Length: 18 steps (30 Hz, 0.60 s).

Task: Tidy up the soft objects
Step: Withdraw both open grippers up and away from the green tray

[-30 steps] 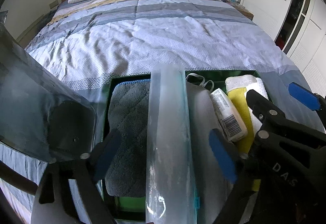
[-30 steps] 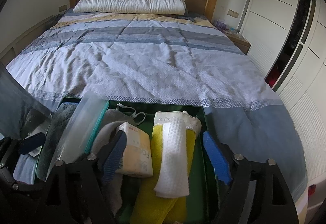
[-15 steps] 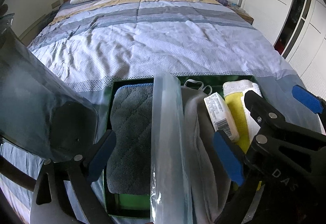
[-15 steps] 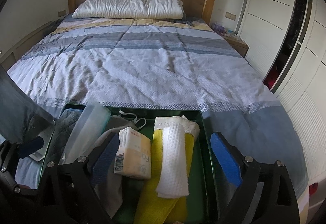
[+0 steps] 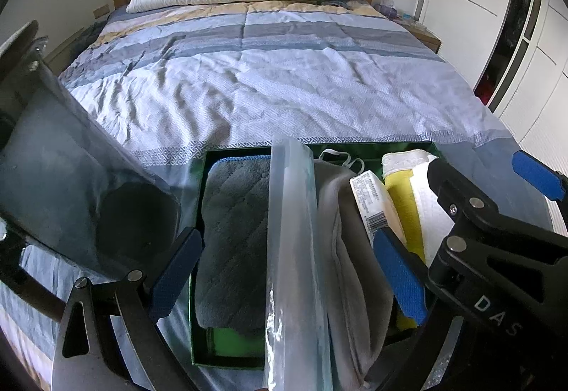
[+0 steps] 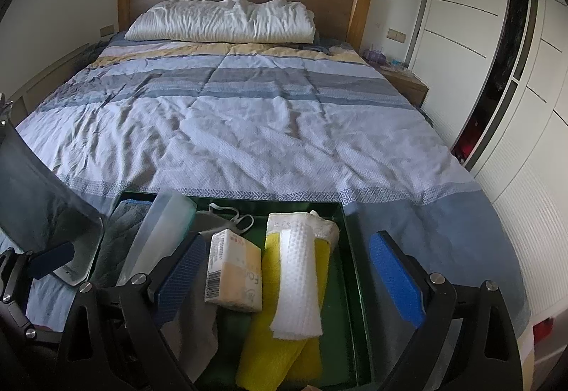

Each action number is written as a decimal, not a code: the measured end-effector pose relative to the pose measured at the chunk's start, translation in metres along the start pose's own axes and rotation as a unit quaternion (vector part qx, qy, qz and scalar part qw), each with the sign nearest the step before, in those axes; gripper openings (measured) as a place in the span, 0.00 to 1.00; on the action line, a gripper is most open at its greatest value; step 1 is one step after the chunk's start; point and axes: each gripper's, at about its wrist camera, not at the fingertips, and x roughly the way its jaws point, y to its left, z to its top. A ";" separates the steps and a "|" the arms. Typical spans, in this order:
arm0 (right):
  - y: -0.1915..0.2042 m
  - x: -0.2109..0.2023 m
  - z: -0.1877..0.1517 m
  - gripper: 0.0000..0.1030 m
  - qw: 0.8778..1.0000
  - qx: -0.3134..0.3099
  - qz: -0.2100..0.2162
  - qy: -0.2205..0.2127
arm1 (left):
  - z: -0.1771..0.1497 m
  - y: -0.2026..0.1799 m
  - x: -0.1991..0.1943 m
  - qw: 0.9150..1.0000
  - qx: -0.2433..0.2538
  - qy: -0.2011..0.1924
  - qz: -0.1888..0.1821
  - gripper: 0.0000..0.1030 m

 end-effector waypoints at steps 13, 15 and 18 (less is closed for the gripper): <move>0.006 -0.038 -0.011 0.93 1.000 0.005 -0.004 -0.016 | -0.017 0.004 -0.035 1.000 0.010 -0.018 -0.007 0.92; 0.007 -0.048 -0.014 0.93 1.000 0.007 -0.003 -0.018 | -0.019 0.005 -0.043 1.000 0.013 -0.023 -0.009 0.92; 0.010 -0.064 -0.019 0.94 1.000 0.011 -0.006 -0.023 | -0.024 0.008 -0.058 0.999 0.018 -0.035 -0.011 0.92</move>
